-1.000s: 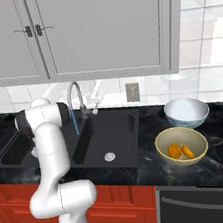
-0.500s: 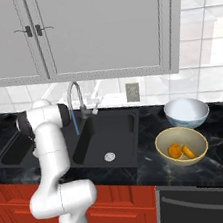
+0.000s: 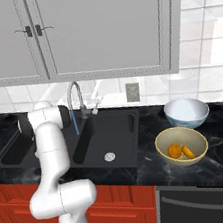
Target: Pick the oranges from the sink and place them in one bowl. Place the onion in the other bowl. Then turn off the sink faucet.
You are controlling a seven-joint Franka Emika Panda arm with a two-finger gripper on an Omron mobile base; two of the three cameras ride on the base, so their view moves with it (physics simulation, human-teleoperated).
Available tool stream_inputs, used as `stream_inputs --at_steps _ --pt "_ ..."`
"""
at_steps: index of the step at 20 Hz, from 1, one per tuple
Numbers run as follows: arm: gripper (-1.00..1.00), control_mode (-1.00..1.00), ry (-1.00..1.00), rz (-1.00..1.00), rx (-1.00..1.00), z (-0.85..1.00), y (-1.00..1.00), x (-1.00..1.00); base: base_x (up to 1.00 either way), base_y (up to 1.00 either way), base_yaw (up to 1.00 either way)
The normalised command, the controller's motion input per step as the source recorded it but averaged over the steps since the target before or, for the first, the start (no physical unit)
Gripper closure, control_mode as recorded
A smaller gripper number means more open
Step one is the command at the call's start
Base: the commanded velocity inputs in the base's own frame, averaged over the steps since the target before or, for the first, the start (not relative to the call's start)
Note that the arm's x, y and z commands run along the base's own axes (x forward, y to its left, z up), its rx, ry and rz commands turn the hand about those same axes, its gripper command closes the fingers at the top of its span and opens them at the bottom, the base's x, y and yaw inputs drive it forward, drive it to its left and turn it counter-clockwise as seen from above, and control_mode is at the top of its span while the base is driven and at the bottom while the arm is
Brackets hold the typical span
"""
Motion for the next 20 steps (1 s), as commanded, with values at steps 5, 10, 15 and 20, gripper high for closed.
stream_inputs --at_steps 5,10,15,20 --pt "1.0 -1.0 0.0 0.0 0.0 -0.38 0.0 0.02 0.0 0.0 0.0" --pt "1.0 -1.0 0.0 0.0 0.0 -0.19 0.0 0.04 0.0 0.0 0.0" --pt "1.0 -1.0 0.0 0.0 0.0 0.01 0.0 0.03 0.0 0.0 0.0" --pt "1.0 -1.0 0.0 0.0 0.0 0.34 0.0 0.0 0.0 0.0 0.0"
